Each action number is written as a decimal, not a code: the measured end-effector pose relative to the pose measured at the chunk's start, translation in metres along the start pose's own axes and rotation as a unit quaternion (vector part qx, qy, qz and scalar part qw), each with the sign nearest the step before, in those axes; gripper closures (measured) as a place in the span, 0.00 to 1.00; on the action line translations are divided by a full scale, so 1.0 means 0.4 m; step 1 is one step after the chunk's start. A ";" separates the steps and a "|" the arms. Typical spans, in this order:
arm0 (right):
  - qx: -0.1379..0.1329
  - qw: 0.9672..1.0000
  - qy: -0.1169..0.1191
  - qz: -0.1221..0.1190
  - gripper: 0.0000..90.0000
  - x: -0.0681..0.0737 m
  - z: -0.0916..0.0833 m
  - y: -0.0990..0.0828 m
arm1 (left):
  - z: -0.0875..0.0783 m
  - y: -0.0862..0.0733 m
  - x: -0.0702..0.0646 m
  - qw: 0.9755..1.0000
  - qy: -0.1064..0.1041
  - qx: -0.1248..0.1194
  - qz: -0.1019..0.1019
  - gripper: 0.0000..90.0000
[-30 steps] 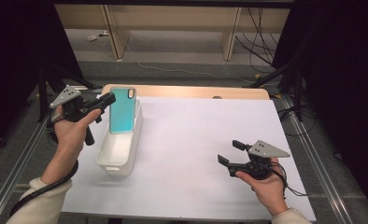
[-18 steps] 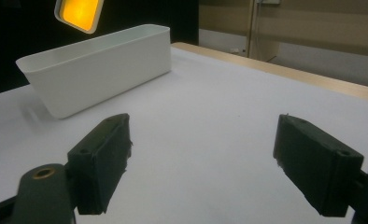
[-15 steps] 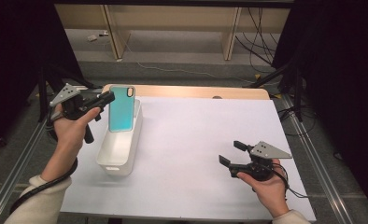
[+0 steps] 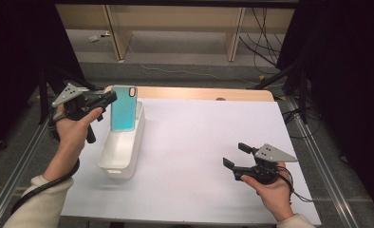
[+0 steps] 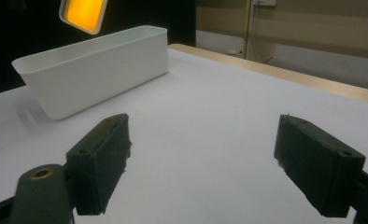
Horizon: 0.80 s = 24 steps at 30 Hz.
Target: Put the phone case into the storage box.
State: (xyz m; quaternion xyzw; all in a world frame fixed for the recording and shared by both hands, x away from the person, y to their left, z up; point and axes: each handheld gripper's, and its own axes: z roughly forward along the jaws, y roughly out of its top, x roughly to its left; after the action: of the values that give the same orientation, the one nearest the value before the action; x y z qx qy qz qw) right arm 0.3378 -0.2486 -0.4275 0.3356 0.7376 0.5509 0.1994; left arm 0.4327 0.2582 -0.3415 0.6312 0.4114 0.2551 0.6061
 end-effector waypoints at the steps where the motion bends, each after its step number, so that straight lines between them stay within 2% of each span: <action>1: 0.000 1.000 0.000 0.000 0.22 0.000 0.000 0.000 | 0.001 0.000 0.001 1.000 0.001 0.001 0.002 0.92; 4: -0.001 1.000 -0.001 0.000 0.22 0.000 0.000 0.000 | 0.004 0.000 0.004 1.000 0.005 0.002 0.008 0.92; 17: 0.001 1.000 0.004 0.000 0.22 0.003 0.000 0.001 | 0.015 -0.002 0.015 1.000 0.003 -0.002 0.009 0.92; 24: -0.002 1.000 -0.002 -0.003 0.22 0.006 -0.003 -0.001 | 0.025 -0.003 0.020 1.000 0.003 0.000 0.010 0.92</action>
State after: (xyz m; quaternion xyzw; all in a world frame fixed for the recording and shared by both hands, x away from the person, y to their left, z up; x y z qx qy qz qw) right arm 0.3353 -0.2480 -0.4272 0.3346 0.7369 0.5511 0.2032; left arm 0.4450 0.2591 -0.3453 0.6345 0.4069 0.2633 0.6021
